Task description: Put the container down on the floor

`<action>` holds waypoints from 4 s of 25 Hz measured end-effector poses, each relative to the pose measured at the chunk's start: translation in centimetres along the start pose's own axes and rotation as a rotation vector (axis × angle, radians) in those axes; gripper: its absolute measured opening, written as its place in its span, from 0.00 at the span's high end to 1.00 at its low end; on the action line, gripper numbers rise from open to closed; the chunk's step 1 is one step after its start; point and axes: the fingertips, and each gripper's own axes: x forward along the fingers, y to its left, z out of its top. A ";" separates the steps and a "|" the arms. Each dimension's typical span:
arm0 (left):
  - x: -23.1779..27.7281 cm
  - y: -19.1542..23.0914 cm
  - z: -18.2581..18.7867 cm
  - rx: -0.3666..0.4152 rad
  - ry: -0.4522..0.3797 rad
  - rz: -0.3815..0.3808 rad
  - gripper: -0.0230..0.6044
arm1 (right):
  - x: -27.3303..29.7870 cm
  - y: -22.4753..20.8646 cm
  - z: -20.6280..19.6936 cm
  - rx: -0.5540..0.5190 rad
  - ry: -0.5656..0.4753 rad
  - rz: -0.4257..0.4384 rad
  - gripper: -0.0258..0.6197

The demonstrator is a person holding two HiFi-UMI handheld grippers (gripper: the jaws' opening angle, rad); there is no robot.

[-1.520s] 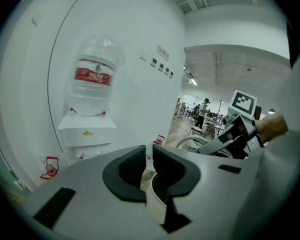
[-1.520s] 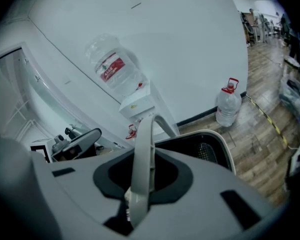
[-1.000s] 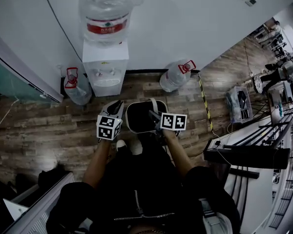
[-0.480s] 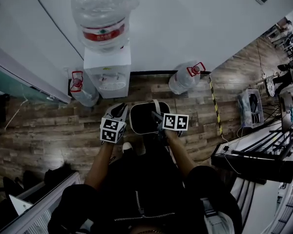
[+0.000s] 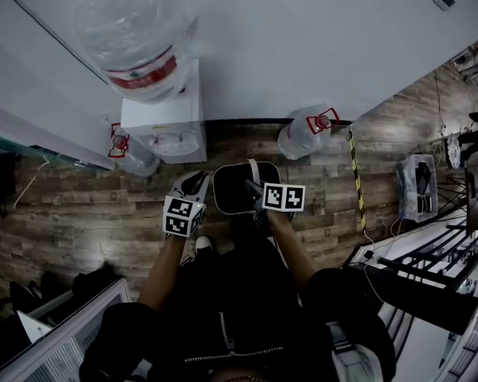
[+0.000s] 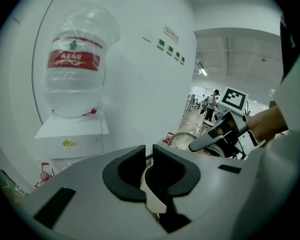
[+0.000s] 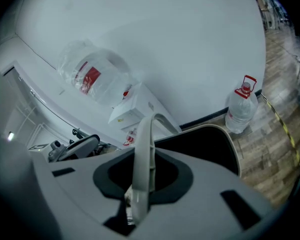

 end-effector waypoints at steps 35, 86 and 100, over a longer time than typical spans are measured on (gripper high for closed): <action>18.7 0.9 0.9 -0.080 0.075 0.034 0.88 | 11.4 -14.5 13.7 0.151 0.055 -0.024 0.86; 40.9 16.2 -22.9 -0.074 -0.099 0.128 0.88 | 52.7 -30.9 12.3 0.121 0.106 0.211 0.86; 43.2 17.0 -25.4 -0.085 -0.130 0.126 0.88 | 56.4 -32.5 11.4 0.139 0.129 0.316 0.86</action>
